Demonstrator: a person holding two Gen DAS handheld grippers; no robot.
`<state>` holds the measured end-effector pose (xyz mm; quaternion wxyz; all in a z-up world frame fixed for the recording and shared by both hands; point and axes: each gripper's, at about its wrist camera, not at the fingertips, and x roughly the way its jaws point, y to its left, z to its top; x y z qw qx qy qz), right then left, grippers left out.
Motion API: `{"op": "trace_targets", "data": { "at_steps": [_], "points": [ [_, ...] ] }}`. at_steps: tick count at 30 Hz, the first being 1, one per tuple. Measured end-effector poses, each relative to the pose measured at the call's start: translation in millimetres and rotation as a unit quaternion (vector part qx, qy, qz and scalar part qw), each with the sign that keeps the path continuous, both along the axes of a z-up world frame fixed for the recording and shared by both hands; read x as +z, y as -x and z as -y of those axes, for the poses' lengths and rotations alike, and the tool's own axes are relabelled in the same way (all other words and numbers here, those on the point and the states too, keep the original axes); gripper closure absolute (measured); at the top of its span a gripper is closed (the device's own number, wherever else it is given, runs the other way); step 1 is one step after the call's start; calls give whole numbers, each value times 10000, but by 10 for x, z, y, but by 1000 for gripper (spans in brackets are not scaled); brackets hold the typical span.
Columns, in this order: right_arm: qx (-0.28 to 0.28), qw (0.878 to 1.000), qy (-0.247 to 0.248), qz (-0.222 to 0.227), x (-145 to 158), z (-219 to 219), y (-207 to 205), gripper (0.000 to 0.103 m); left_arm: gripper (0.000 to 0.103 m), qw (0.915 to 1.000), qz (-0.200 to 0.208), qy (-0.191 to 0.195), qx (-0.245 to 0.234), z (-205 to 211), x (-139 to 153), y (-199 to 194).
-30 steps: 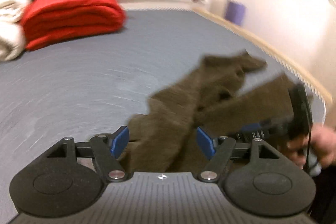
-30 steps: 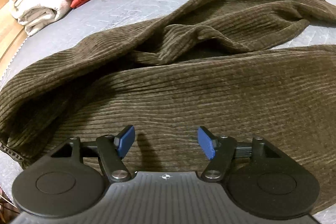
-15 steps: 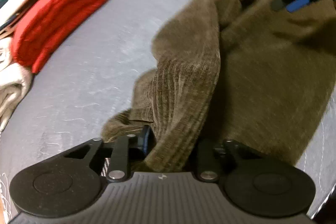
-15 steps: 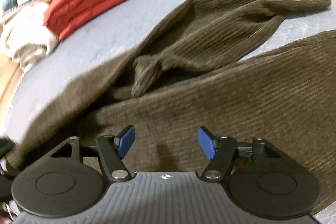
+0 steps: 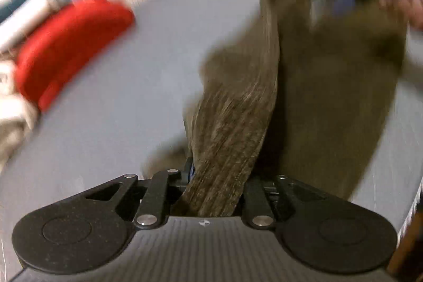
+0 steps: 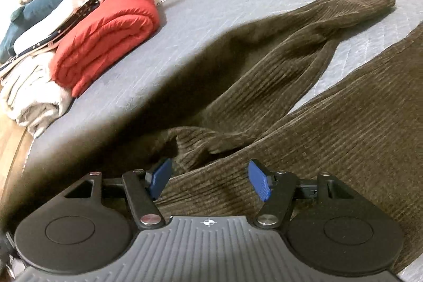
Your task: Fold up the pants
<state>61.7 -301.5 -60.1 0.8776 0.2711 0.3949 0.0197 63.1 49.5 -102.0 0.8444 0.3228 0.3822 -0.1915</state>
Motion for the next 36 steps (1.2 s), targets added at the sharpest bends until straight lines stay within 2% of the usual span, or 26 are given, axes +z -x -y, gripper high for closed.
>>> {"op": "trace_targets", "data": {
  "at_steps": [1, 2, 5, 6, 7, 9, 11, 14, 16, 18, 19, 20, 22, 25, 27, 29, 30, 31, 32, 33, 34, 36],
  "points": [
    [-33, 10000, -10, 4, 8, 10, -7, 35, 80, 10000, -40, -43, -14, -19, -46, 8],
    [-66, 10000, -21, 10, 16, 20, -14, 35, 78, 9999, -82, 129, -22, -54, -24, 7],
    [-130, 9999, -35, 31, 20, 45, -16, 35, 65, 9943, -41, 959, 475, -283, 206, -117],
    [-153, 9999, -30, 31, 18, 56, -14, 35, 59, 9907, 46, 1176, 684, -335, 278, -155],
    [-185, 9998, -31, 23, 11, 55, -15, 35, 49, 9849, 164, 1430, 958, -410, 357, -205],
    [-231, 9997, -42, 0, -6, 53, -11, 35, 37, 9717, 235, 1917, 1362, -507, 444, -189],
    [-236, 9997, -20, -6, -12, 40, -11, 35, 34, 9532, 190, 2605, 1525, -542, 575, -206],
    [-224, 9997, 24, -14, -32, 25, -3, 35, 29, 9272, 216, 3446, 1455, -578, 755, -191],
    [-235, 9997, 31, -24, -46, 23, -3, 35, 29, 9020, -121, 4103, 1340, -633, 817, -238],
    [-252, 9997, 71, -18, -55, 15, -1, 35, 29, 8727, -715, 4648, 1309, -649, 777, -303],
    [-268, 9996, 88, -18, -60, 12, -4, 35, 29, 8615, -988, 4792, 1355, -628, 757, -220],
    [-284, 9995, 93, -27, -64, 10, -8, 35, 29, 8511, -1304, 4870, 1462, -596, 674, -264],
    [-290, 9995, 64, -40, -69, 9, -16, 35, 29, 8402, -1742, 4835, 1731, -538, 486, -340],
    [-281, 9996, 67, 2, -54, 7, -18, 35, 29, 8226, -2011, 4864, 2151, -545, 265, -438],
    [-292, 9996, 45, -1, -51, -18, -33, 35, 28, 7933, -1924, 5155, 2606, -643, 179, -384],
    [-300, 9995, 20, 2, -48, -5, -37, 35, 27, 7469, -1862, 5533, 3185, -784, 100, -424],
    [-306, 9995, 22, 14, -44, -1, -38, 35, 27, 7302, -1835, 5622, 3422, -834, 58, -438],
    [-315, 9995, 31, 29, -40, 1, -40, 35, 27, 7175, -1795, 5633, 3683, -870, 35, -436],
    [-333, 9994, 37, 42, -39, 7, -41, 35, 27, 7119, -1765, 5541, 3938, -862, 7, -436],
    [-364, 9993, 35, 50, -35, 20, -43, 35, 27, 7130, -1772, 5390, 4120, -822, -20, -440],
    [-409, 9991, 20, 52, -29, 41, -45, 35, 27, 7176, -1813, 5188, 4280, -767, -50, -443],
    [-531, 9985, -64, 88, 4, 129, -49, 35, 27, 7233, -1748, 5021, 4407, -680, -77, -445]
  ]
}}
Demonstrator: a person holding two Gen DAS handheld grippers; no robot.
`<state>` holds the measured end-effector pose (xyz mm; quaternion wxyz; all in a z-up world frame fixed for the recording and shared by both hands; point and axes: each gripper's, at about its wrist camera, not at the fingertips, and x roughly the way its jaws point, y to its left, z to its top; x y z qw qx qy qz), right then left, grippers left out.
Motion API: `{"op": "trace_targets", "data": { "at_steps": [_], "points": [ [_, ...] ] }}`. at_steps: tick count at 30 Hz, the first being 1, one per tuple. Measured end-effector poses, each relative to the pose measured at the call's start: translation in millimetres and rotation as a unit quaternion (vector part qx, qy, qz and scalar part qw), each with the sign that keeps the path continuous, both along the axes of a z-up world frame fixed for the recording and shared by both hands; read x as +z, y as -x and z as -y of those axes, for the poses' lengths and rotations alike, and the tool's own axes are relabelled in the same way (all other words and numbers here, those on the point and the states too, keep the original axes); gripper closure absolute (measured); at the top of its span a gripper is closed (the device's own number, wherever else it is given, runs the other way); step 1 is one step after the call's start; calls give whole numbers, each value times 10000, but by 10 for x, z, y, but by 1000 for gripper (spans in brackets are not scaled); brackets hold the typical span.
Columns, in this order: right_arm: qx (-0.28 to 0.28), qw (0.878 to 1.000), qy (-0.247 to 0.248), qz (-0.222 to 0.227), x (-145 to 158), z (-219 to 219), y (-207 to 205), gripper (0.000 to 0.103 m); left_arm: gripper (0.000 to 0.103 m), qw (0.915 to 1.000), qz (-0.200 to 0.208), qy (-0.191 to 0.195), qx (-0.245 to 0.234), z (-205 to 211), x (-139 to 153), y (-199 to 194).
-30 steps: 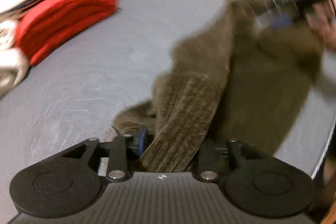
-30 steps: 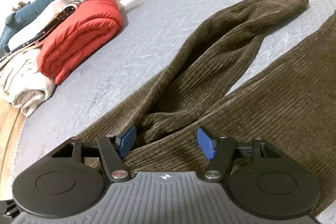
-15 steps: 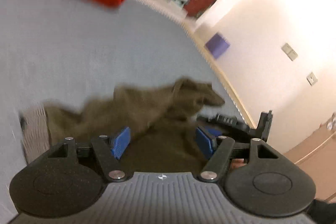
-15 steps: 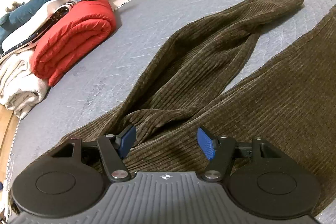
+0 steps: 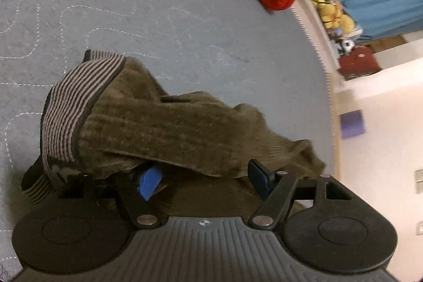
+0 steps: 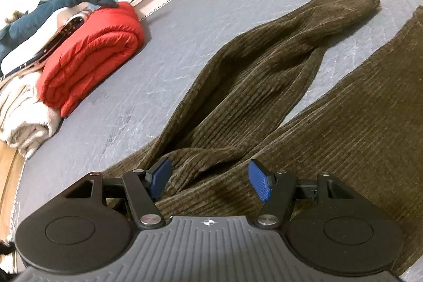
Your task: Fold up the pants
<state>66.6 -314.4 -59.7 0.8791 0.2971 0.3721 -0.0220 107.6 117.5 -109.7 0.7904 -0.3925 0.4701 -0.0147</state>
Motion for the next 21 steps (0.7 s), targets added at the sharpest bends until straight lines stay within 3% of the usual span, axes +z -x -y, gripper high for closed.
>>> {"op": "trace_targets", "data": {
  "at_steps": [3, 4, 5, 6, 7, 8, 10, 13, 15, 21],
  "points": [
    [-298, 9994, -68, 144, 116, 184, -59, 36, 31, 9996, 33, -148, 221, -45, 17, 20],
    [-392, 9990, -85, 190, 157, 258, -109, 40, 36, 9994, -8, -165, 305, -54, 9, 9],
    [-479, 9985, -113, 241, 196, 343, -177, 52, 40, 9991, -50, -177, 372, -48, -9, -5],
    [-550, 9980, -132, 275, 217, 433, -233, 63, 52, 9989, -69, -185, 417, -43, -23, -21],
    [-654, 9973, -137, 297, 233, 508, -298, 66, 72, 9988, -48, -197, 437, -56, -25, -23],
    [-796, 9962, -111, 323, 254, 581, -373, 66, 82, 9988, -15, -228, 426, -105, 33, 0],
    [-921, 9950, -46, 393, 260, 654, -542, 65, 92, 9984, 17, -340, 448, -121, 73, 9],
    [-803, 9964, -71, 275, 136, 685, -935, 59, 94, 9979, 49, -462, 451, -153, 171, 33],
    [-590, 9982, -111, 10, -21, 646, -1259, 34, 94, 9974, 98, -553, 456, -131, 218, 25],
    [-768, 9936, 309, -763, -408, 526, -1977, 32, 96, 9956, 380, -748, 409, -145, 404, 69]
  ]
}}
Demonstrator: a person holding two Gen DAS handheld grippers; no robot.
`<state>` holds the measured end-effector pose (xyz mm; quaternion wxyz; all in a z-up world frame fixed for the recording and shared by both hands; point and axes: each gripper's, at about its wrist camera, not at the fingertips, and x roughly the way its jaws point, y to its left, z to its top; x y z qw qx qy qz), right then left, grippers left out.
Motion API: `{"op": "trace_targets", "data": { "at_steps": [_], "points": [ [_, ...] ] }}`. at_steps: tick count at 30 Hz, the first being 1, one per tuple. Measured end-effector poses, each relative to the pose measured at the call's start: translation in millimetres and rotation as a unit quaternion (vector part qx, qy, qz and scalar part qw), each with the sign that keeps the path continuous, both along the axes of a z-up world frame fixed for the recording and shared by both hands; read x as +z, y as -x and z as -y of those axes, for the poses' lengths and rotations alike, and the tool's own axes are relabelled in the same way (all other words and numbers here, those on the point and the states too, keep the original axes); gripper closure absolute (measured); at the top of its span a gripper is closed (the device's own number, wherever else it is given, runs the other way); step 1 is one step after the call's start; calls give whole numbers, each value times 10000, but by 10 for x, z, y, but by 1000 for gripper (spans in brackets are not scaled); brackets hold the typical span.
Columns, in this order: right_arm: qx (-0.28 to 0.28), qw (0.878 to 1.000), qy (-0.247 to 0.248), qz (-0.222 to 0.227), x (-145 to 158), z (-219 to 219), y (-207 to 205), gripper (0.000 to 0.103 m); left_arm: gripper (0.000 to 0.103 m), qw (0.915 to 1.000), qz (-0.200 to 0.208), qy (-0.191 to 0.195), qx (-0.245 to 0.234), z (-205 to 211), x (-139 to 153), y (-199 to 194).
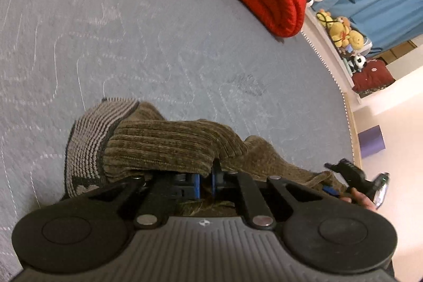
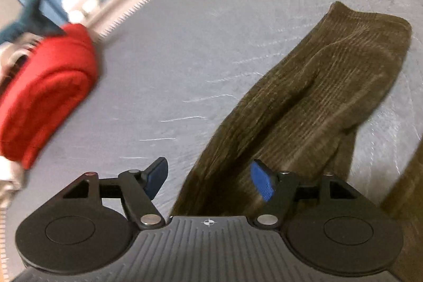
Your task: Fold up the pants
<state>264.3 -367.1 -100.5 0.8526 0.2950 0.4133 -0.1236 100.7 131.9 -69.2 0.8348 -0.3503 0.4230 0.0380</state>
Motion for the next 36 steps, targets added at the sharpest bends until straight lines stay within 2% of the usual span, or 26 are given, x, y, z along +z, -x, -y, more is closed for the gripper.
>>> {"op": "trace_targets", "data": {
  "at_steps": [2, 4, 6, 9, 12, 14, 16, 18, 20, 23, 24, 25, 26, 27, 29, 31, 33, 36],
  "points": [
    [-129, 9995, 181, -235, -91, 20, -98, 34, 96, 9999, 101, -61, -1, -19, 56, 6],
    [-164, 9982, 450, -361, -123, 43, -149, 43, 97, 9998, 206, -56, 2, -54, 98, 7],
    [-156, 9976, 564, -381, -93, 110, -144, 80, 97, 9993, 361, -68, -32, -83, 139, -22],
    [-251, 9994, 247, -59, 102, 305, 51, 88, 97, 9960, 842, -249, -146, -82, 281, -54],
    [-259, 9977, 179, 607, 480, 437, 457, 89, 98, 9875, 1497, -413, -267, -113, 475, -26],
    [-257, 9931, 231, 1124, 730, 496, 867, 90, 98, 9838, 1731, -277, -376, -191, 543, 9],
    [-260, 9866, 371, 1568, 909, 527, 1352, 89, 99, 9859, 1607, -17, -467, -268, 508, 60],
    [-316, 9835, 377, 1742, 927, 565, 1845, 89, 99, 9900, 1274, 76, -599, -297, 446, 148],
    [-513, 9888, 112, 1400, 768, 617, 2320, 89, 99, 9930, 904, 207, -729, -339, 345, 261],
    [-701, 9957, -249, 549, 380, 642, 2850, 89, 98, 9952, 232, 665, -673, -436, 106, 456],
    [-718, 9966, -334, 222, 208, 660, 2980, 89, 94, 9948, 75, 759, -678, -442, 41, 507],
    [-722, 9963, -450, -80, 62, 692, 3069, 89, 75, 9952, -58, 696, -685, -454, 5, 518],
    [-809, 9947, -552, -320, -53, 746, 3149, 87, 63, 9958, -140, 583, -687, -448, -18, 533],
    [-931, 9932, -543, -446, -105, 777, 3207, 85, 58, 9963, -171, 523, -656, -452, -42, 555],
    [-1194, 9912, -464, -340, -75, 945, 3285, 84, 56, 9967, -213, 582, -516, -520, -69, 559],
    [-1432, 9888, -412, 81, 75, 1149, 3307, 75, 54, 9966, -230, 676, -413, -601, -84, 531],
    [-1628, 9850, -292, 500, 220, 1370, 3243, 56, 51, 9967, -255, 710, -301, -617, -89, 478],
    [-1897, 9775, -487, 788, 239, 1709, 3009, 53, 43, 9979, -290, 521, -262, -547, -98, 407]
  ]
}}
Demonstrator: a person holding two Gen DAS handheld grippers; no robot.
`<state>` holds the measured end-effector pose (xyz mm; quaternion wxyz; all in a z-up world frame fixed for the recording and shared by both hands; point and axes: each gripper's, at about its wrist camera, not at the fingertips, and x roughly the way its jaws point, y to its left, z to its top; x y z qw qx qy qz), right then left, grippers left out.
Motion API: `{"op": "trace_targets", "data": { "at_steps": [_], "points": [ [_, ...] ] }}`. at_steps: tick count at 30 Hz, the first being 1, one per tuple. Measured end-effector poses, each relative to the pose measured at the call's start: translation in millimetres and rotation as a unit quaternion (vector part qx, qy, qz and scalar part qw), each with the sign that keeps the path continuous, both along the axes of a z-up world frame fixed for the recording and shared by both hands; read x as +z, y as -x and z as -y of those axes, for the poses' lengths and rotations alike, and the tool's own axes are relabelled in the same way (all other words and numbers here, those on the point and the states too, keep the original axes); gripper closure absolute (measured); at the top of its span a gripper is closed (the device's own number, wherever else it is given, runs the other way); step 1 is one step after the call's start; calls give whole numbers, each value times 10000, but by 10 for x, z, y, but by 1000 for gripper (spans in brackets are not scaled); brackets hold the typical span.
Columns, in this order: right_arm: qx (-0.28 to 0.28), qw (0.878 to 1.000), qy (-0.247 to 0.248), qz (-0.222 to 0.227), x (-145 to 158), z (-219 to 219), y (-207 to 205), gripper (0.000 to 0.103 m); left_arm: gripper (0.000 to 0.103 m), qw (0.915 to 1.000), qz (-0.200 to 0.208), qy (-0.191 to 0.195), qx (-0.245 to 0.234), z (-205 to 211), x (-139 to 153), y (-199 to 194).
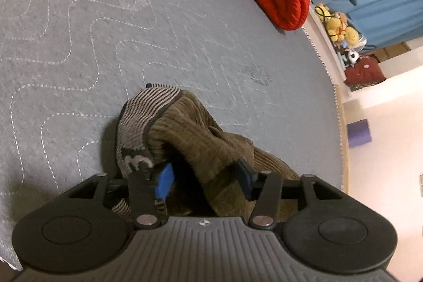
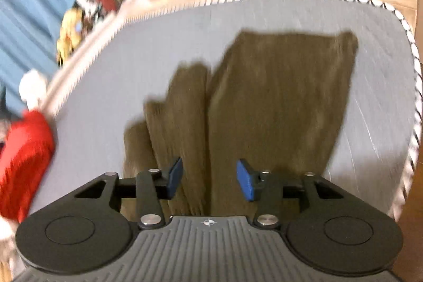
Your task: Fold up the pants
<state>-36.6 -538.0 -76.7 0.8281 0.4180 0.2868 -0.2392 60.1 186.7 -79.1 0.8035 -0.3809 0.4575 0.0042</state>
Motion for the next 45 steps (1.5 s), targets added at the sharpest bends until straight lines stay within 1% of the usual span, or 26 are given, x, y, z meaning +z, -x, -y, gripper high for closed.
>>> {"op": "trace_targets", "data": {
  "at_steps": [2, 4, 6, 8, 10, 12, 15, 18, 20, 21, 22, 24, 25, 26, 28, 29, 30, 32, 34, 36, 38, 39, 40, 41, 43, 45],
  "points": [
    [77, 9998, -161, 19, -93, 115, -218, 53, 41, 9998, -14, -187, -44, 69, 3, -83],
    [332, 9994, -95, -84, -194, 166, -460, 53, 41, 9994, -20, -346, -72, 112, 1, -150],
    [788, 9968, 15, -151, -281, 142, -704, 52, 41, 9992, -29, -392, -65, 119, -31, -174],
    [1409, 9894, 265, -250, -353, 53, -972, 52, 41, 9992, -35, -391, -71, 111, -49, -199],
    [1847, 9791, 777, -341, -365, -41, -1205, 54, 41, 9992, -24, -400, -91, 103, -52, -224],
    [2020, 9706, 1228, -454, -370, -140, -1343, 53, 41, 9991, -14, -408, -110, 87, -58, -246],
    [2242, 9577, 1680, -650, -448, -241, -1528, 53, 41, 9990, -23, -431, -128, 85, -59, -267],
    [2381, 9501, 1919, -622, -452, -339, -1620, 51, 41, 9989, -35, -449, -138, 83, -59, -280],
    [2511, 9402, 2203, -663, -415, -396, -1634, 53, 41, 9989, -38, -451, -130, 84, -57, -289],
    [2523, 9349, 2367, -790, -430, -417, -1630, 54, 41, 9989, -40, -454, -123, 84, -60, -288],
    [2496, 9318, 2461, -944, -454, -426, -1642, 58, 41, 9989, -45, -459, -107, 84, -60, -292],
    [2340, 9370, 2387, -1017, -484, -368, -1640, 84, 41, 9988, -55, -482, -88, 99, -57, -287],
    [2264, 9416, 2291, -981, -463, -312, -1614, 93, 44, 9987, -55, -509, -81, 106, -51, -284],
    [2178, 9472, 2171, -906, -437, -255, -1582, 95, 47, 9985, -48, -547, -69, 118, -45, -278],
    [1826, 9598, 2028, -653, -348, -115, -1477, 96, 70, 9976, -25, -696, -18, 146, -12, -245],
    [1641, 9643, 2019, -495, -272, -45, -1403, 96, 77, 9973, -7, -736, 13, 150, 2, -230],
    [1419, 9699, 1961, -271, -186, 59, -1311, 96, 90, 9973, 43, -736, 26, 148, 17, -214],
    [850, 9800, 1766, 329, 42, 320, -1047, 97, 91, 9976, 241, -655, 13, 160, 77, -179],
    [273, 9813, 1631, 988, 229, 592, -758, 97, 92, 9970, 475, -587, -147, 214, 150, -149],
    [-302, 9737, 1740, 1439, 368, 826, -469, 97, 92, 9954, 746, -370, -470, 323, 241, -106],
    [-802, 9620, 2022, 1652, 462, 965, -184, 97, 92, 9912, 887, -310, -928, 497, 317, -40],
    [-993, 9586, 2139, 1598, 478, 1023, -82, 97, 92, 9885, 869, -409, -1168, 597, 331, 2],
    [-1129, 9592, 2154, 1443, 468, 1080, -16, 97, 92, 9861, 805, -553, -1347, 677, 322, 49],
    [-1192, 9642, 2051, 1181, 414, 1156, 23, 97, 92, 9844, 721, -656, -1462, 728, 298, 93],
    [-1252, 9793, 1532, 420, 171, 1336, 59, 97, 92, 9817, 485, -835, -1642, 761, 217, 167],
    [-1114, 9902, 737, -404, -178, 1501, 60, 95, 92, 9810, 284, -873, -1709, 733, 135, 215]
  ]
}}
